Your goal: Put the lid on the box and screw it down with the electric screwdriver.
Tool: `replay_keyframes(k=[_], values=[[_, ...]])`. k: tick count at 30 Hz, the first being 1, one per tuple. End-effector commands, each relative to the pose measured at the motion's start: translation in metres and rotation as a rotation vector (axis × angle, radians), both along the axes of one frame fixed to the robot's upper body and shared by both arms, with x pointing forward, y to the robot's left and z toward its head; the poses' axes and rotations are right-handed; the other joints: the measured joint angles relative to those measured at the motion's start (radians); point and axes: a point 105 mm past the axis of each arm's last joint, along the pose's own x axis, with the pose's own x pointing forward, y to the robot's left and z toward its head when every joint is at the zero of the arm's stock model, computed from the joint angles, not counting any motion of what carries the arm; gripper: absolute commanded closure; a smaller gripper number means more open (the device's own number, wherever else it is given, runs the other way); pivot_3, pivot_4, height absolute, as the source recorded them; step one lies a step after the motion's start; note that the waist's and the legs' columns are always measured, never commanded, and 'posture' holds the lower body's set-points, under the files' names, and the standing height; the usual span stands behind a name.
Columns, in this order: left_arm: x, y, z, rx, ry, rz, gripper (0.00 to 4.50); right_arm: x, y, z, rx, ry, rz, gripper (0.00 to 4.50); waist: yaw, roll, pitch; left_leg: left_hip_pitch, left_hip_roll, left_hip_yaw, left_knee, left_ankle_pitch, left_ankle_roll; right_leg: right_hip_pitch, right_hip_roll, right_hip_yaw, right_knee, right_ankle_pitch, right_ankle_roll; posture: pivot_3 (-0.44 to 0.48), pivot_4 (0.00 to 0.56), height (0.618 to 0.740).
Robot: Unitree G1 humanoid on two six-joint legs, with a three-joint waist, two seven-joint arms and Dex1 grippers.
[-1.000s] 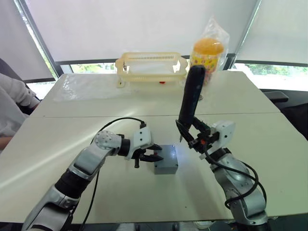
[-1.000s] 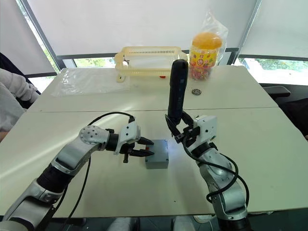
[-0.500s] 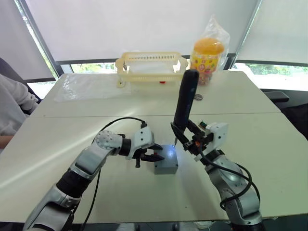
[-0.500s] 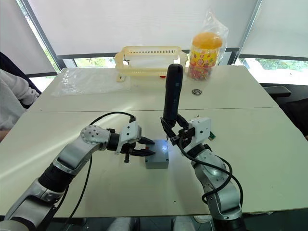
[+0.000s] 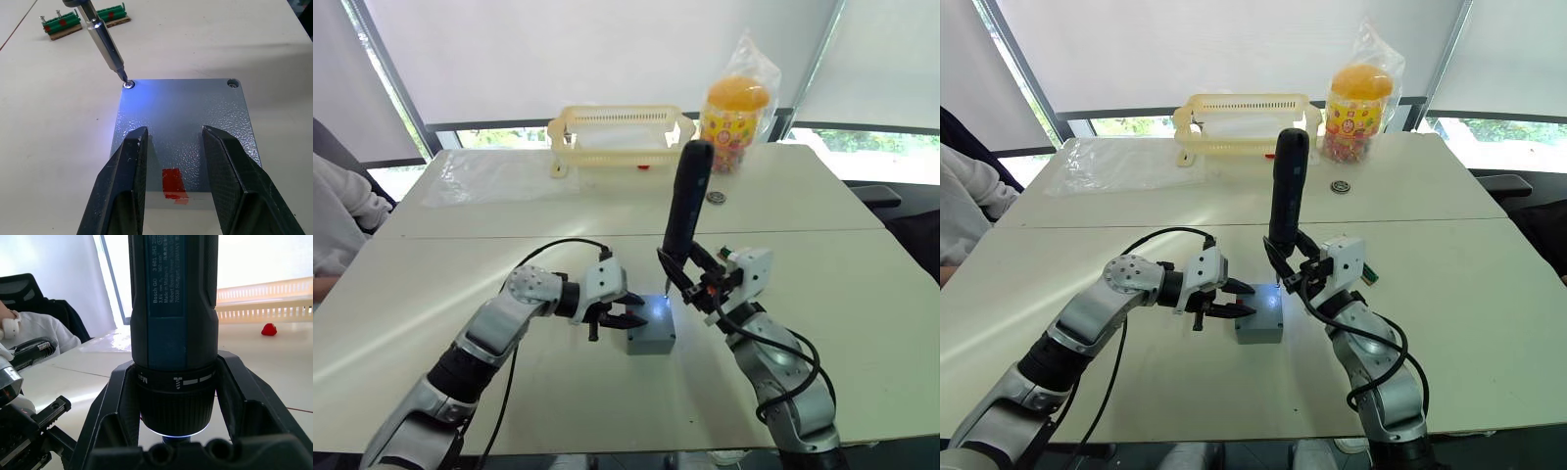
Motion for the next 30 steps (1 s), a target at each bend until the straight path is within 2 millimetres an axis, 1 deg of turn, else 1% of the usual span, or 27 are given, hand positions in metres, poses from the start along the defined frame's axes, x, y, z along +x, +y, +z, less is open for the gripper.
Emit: replay_keyframes(k=[1, 7, 17, 24, 30], values=[[-0.001, 0.006, -0.018, 0.068, 0.040, 0.023, 2.75, -0.012, 0.004, 0.031, 0.024, -0.124, 0.022, 2.75, 0.000, 0.000, 0.000, 0.000, 0.000, 0.000, 0.000, 0.000, 0.000, 0.000, 0.000, 0.000, 0.000, 0.000, 0.000, 0.000, 0.150, 0.740], [-0.001, 0.006, -0.019, 0.069, 0.041, 0.021, 2.75, -0.016, 0.005, 0.023, 0.024, -0.094, 0.024, 2.75, 0.000, 0.000, 0.000, 0.000, 0.000, 0.000, -0.001, 0.000, 0.000, 0.000, 0.000, 0.000, 0.000, 0.000, 0.000, 0.000, 0.150, 0.740], [-0.002, 0.006, -0.019, 0.071, 0.042, 0.021, 2.75, -0.014, 0.007, 0.021, 0.026, -0.090, 0.026, 2.75, 0.000, 0.000, 0.000, 0.000, 0.000, 0.000, -0.002, 0.000, 0.000, -0.001, 0.000, 0.000, 0.000, 0.000, 0.000, 0.000, 0.150, 0.740], [-0.002, 0.007, -0.020, 0.073, 0.044, 0.021, 2.75, -0.015, 0.007, 0.027, 0.032, -0.107, 0.024, 2.75, 0.000, 0.000, 0.000, 0.000, 0.000, 0.000, -0.002, 0.000, 0.000, -0.001, 0.000, 0.000, 0.000, 0.000, 0.000, 0.000, 0.150, 0.740], [-0.002, 0.006, -0.020, 0.071, 0.044, 0.018, 2.75, -0.014, 0.006, 0.023, 0.027, -0.098, 0.021, 2.75, 0.000, 0.000, 0.000, 0.000, 0.000, 0.000, -0.002, 0.000, 0.000, -0.001, 0.000, 0.000, 0.000, 0.000, 0.000, 0.000, 0.150, 0.740]])
